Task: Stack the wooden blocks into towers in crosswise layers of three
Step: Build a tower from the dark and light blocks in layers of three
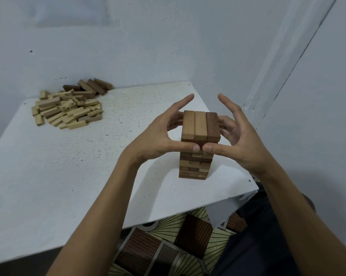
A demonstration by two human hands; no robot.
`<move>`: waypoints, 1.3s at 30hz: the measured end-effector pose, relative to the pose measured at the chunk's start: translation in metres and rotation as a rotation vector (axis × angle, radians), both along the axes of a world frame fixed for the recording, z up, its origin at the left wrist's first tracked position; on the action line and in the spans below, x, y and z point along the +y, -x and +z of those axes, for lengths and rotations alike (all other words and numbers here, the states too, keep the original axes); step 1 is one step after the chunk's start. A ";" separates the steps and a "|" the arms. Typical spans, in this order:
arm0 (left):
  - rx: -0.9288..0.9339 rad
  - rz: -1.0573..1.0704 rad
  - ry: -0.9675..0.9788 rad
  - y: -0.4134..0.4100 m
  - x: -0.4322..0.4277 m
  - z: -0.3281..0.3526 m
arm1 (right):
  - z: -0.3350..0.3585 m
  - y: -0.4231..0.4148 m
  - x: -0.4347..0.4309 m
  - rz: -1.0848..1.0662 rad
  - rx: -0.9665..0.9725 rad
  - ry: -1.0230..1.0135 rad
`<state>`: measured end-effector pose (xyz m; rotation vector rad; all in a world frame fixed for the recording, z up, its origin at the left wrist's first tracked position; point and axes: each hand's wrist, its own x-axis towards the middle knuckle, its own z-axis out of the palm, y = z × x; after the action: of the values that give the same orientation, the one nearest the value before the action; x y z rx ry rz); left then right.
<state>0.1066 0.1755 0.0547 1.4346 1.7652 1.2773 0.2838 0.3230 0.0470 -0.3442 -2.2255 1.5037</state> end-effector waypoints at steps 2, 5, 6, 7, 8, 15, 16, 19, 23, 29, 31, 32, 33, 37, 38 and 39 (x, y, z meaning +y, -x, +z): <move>-0.007 -0.005 0.002 0.001 -0.001 -0.001 | -0.001 0.000 0.000 0.004 -0.004 -0.001; -0.010 -0.013 0.010 0.002 -0.002 -0.003 | -0.003 0.000 0.001 0.010 -0.014 0.000; -0.012 -0.015 0.015 0.002 -0.002 -0.004 | -0.004 0.000 0.001 0.011 -0.017 0.003; -0.015 -0.017 0.019 0.002 -0.002 -0.004 | -0.005 0.000 0.001 0.011 -0.019 0.005; -0.018 -0.017 0.021 0.002 -0.002 -0.005 | -0.005 0.000 0.001 0.012 -0.021 0.006; -0.020 -0.008 0.029 0.003 -0.003 -0.009 | -0.012 0.000 0.001 0.027 -0.031 0.023; -0.019 -0.008 0.030 0.003 -0.003 -0.010 | -0.013 0.000 0.001 0.028 -0.034 0.022; -0.022 -0.004 0.043 0.003 -0.005 -0.012 | -0.017 -0.001 0.001 0.023 -0.045 0.023; -0.034 0.001 0.062 0.004 -0.006 -0.017 | -0.021 -0.002 0.002 0.026 -0.057 0.024; -0.038 0.010 0.090 0.005 -0.006 -0.025 | -0.029 -0.003 0.002 0.035 -0.082 0.029; -0.036 0.015 0.104 0.005 -0.007 -0.027 | -0.032 -0.005 0.001 0.035 -0.084 0.034; -0.036 0.015 0.110 0.005 -0.007 -0.029 | -0.033 -0.005 0.001 0.035 -0.086 0.036; -0.036 0.015 0.116 0.005 -0.008 -0.031 | -0.034 -0.005 0.001 0.035 -0.088 0.034; -0.035 0.012 0.135 0.006 -0.009 -0.040 | -0.041 -0.006 0.001 0.031 -0.104 0.021; -0.034 0.012 0.140 0.006 -0.009 -0.042 | -0.042 -0.006 0.001 0.030 -0.112 0.018; -0.033 0.012 0.144 0.006 -0.009 -0.044 | -0.044 -0.007 0.002 0.030 -0.121 0.018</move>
<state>0.1003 0.1665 0.0107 1.3176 1.8074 1.1476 0.2903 0.3246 0.0028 -0.4193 -2.3206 1.5574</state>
